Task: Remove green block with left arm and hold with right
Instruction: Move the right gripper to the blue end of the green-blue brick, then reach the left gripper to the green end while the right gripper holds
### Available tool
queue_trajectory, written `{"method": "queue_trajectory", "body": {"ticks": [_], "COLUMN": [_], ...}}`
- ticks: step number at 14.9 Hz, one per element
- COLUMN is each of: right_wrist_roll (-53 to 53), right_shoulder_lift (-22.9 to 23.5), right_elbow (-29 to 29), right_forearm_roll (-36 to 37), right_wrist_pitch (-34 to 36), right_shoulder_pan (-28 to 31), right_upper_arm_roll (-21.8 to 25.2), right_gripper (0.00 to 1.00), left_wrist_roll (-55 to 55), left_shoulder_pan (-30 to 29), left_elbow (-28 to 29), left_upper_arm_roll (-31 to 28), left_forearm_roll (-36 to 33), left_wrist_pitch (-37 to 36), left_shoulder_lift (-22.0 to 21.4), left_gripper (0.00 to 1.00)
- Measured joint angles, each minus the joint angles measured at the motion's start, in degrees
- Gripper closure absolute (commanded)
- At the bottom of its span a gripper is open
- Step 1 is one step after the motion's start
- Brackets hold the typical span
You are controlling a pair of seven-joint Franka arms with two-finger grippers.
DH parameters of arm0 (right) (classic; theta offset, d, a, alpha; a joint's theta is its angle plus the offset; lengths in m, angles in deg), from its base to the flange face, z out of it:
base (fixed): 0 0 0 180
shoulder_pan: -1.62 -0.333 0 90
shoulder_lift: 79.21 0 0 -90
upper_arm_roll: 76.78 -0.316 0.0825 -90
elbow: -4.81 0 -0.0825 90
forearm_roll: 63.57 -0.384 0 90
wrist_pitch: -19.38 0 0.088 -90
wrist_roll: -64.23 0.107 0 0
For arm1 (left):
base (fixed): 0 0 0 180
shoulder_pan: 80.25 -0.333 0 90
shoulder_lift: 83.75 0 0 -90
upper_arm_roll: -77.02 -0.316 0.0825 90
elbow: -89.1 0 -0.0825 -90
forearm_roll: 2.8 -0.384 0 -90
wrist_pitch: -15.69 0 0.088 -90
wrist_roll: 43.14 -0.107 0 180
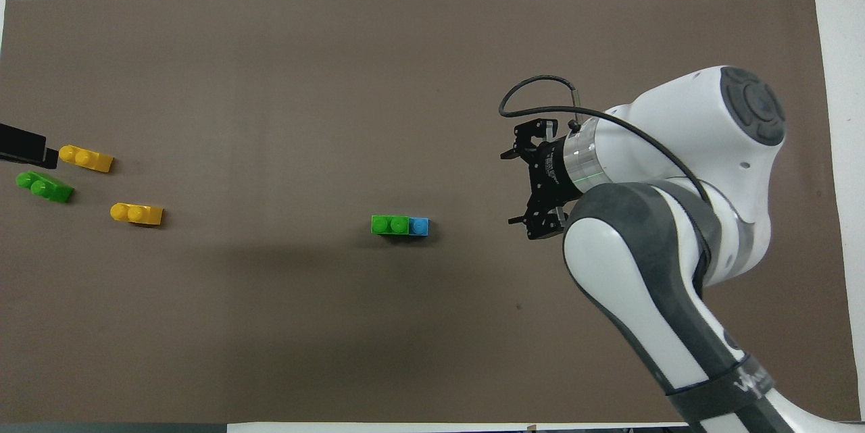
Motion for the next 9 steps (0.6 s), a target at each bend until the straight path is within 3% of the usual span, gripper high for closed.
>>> {"method": "queue_trajectory", "body": {"ticks": [6,9], "right_wrist_roll": [0.0,0.0], "right_shoulder_lift": [1.6,3.2], "right_elbow": [-8.4,-9.7], "right_forearm_roll": [-4.5,-6.3], "right_wrist_pitch": [-15.2,-19.2], "right_shoulder_pan": [-6.0,-8.9], "right_upper_arm_roll": [0.0,0.0], "right_gripper": [0.00,0.00], "left_wrist_roll": [12.6,21.4], "left_shoulder_pan": [1.6,4.8], "left_elbow": [4.7,6.8], "left_upper_arm_roll": [1.0,1.2], "left_forearm_roll": [0.0,0.0], "left_wrist_pitch": [0.0,0.1], "left_shoulder_lift": [-2.4,-3.6], "left_gripper": [0.00,0.00]}}
